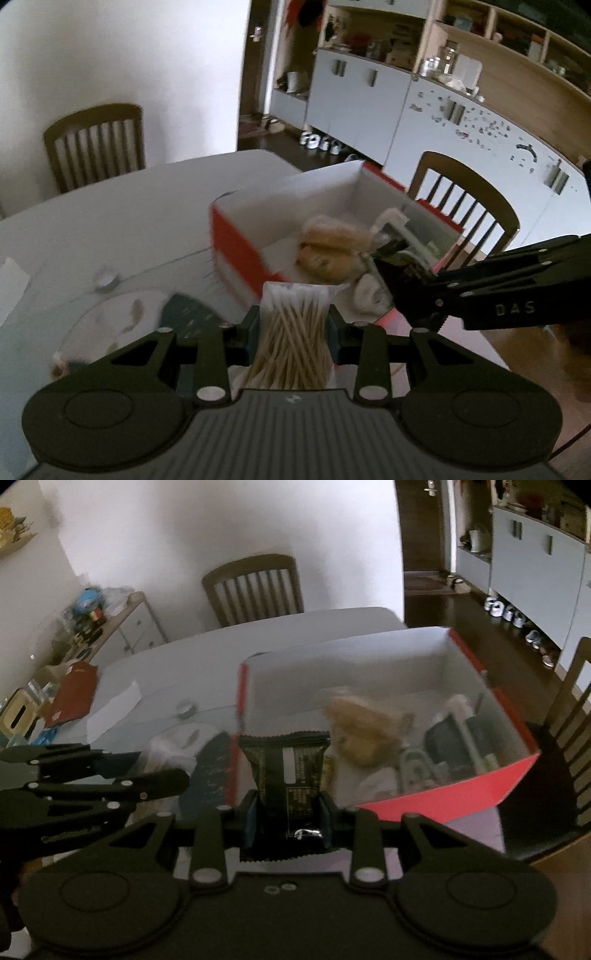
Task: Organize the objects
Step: 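Carry the cotton swab bag and snack bar over the shoebox with both grippers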
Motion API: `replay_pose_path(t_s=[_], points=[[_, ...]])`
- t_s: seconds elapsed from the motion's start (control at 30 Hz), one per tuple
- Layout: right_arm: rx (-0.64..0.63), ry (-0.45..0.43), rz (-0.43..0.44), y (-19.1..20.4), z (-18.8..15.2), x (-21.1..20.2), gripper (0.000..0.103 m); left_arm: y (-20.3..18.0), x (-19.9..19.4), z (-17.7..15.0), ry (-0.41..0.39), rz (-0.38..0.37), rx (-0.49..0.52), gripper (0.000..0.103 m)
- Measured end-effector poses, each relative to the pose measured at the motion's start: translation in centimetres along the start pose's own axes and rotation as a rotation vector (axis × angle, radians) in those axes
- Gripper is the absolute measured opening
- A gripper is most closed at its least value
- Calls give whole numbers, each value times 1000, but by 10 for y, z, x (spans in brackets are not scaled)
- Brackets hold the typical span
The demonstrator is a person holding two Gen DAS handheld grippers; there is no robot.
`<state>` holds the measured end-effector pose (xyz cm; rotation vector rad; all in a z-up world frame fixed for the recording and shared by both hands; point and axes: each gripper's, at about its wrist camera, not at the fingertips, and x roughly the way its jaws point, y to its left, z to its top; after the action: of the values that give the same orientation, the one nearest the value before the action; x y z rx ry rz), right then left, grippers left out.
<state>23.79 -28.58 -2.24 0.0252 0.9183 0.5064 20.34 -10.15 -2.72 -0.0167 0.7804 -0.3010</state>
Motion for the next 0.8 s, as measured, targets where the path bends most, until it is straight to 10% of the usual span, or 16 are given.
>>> replay_pose_path(t_s=[0.8], points=[[37, 12, -144, -105, 36, 46, 31, -74, 118, 44, 138, 86, 210, 34]])
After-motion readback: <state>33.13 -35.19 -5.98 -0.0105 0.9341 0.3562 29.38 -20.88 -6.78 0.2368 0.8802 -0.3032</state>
